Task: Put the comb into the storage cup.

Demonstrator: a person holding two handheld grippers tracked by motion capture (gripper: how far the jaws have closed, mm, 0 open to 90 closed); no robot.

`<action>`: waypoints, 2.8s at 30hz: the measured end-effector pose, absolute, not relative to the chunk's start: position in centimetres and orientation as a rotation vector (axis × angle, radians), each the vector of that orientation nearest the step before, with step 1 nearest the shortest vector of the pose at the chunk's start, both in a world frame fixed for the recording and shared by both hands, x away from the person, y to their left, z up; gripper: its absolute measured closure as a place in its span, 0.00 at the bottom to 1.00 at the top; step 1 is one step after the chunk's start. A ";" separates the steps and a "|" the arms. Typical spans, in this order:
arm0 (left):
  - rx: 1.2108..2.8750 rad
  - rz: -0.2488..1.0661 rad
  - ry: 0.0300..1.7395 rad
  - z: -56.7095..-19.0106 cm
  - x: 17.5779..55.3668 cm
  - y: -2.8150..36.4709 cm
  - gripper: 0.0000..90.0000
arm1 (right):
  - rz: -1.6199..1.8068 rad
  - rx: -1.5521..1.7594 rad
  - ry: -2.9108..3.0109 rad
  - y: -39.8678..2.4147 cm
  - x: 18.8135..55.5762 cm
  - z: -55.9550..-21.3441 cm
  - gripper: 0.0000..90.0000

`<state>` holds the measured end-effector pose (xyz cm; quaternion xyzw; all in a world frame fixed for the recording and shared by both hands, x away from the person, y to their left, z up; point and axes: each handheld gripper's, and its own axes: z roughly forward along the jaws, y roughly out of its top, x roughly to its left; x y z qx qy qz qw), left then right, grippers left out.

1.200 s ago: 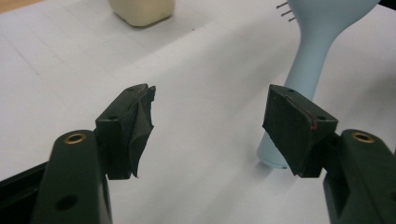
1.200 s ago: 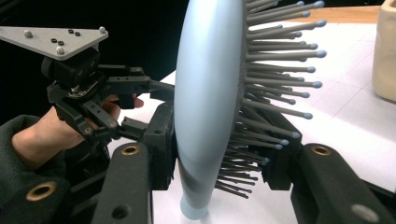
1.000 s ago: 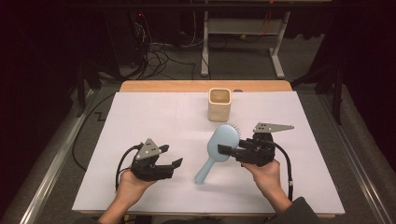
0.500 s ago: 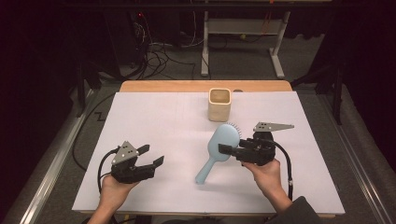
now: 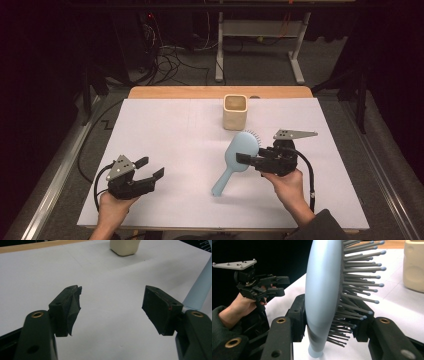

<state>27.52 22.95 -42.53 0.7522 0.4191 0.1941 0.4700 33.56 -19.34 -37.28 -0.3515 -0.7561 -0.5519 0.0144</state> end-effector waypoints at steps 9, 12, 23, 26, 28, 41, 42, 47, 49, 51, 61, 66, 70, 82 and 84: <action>1.800 0.478 1.063 -43.1 27.1 24.6 0.33 | -1.715 -1.102 -2.363 -19.8 33.5 -37.0 0.61; 1.777 0.484 1.081 -43.3 27.1 25.3 0.32 | -1.711 -1.111 -2.365 -20.0 33.6 -36.8 0.61; 1.721 0.524 1.091 -44.5 26.7 26.7 0.33 | -1.706 -1.141 -2.379 -20.9 33.7 -36.2 0.61; 1.702 0.537 1.100 -44.9 26.7 26.7 0.33 | -1.713 -1.149 -2.385 -21.3 33.7 -35.9 0.61; 1.724 0.554 1.103 -45.4 26.8 26.5 0.33 | -1.718 -1.155 -2.386 -21.6 33.8 -35.8 0.61; 1.740 0.543 1.144 -46.4 26.9 26.6 0.33 | -1.712 -1.202 -2.403 -22.4 34.6 -35.6 0.61; 1.736 0.539 1.150 -46.5 26.9 26.7 0.33 | -1.713 -1.207 -2.403 -22.4 34.6 -35.5 0.61; 1.719 0.525 1.167 -46.4 27.0 26.8 0.33 | -1.723 -1.231 -2.404 -23.0 34.9 -35.2 0.61; 1.719 0.527 1.167 -46.4 26.9 26.8 0.33 | -1.722 -1.244 -2.407 -23.3 35.1 -35.1 0.61; 1.719 0.526 1.168 -46.4 26.9 26.9 0.33 | -1.725 -1.255 -2.406 -23.5 35.2 -34.9 0.61; 1.721 0.532 1.171 -46.5 26.9 26.8 0.33 | -1.724 -1.321 -2.404 -24.3 36.3 -34.4 0.61; 1.714 0.543 1.174 -46.4 26.9 27.0 0.33 | -1.738 -1.352 -2.400 -24.6 36.8 -34.1 0.61; 1.714 0.544 1.173 -46.4 26.9 27.0 0.34 | -1.765 -1.373 -2.409 -24.6 37.1 -33.8 0.61; 1.720 0.539 1.178 -46.5 27.0 27.0 0.34 | -1.769 -1.411 -2.432 -24.4 38.5 -32.3 0.62; 1.719 0.539 1.178 -46.5 27.0 27.0 0.34 | -1.768 -1.416 -2.438 -24.4 38.7 -32.0 0.62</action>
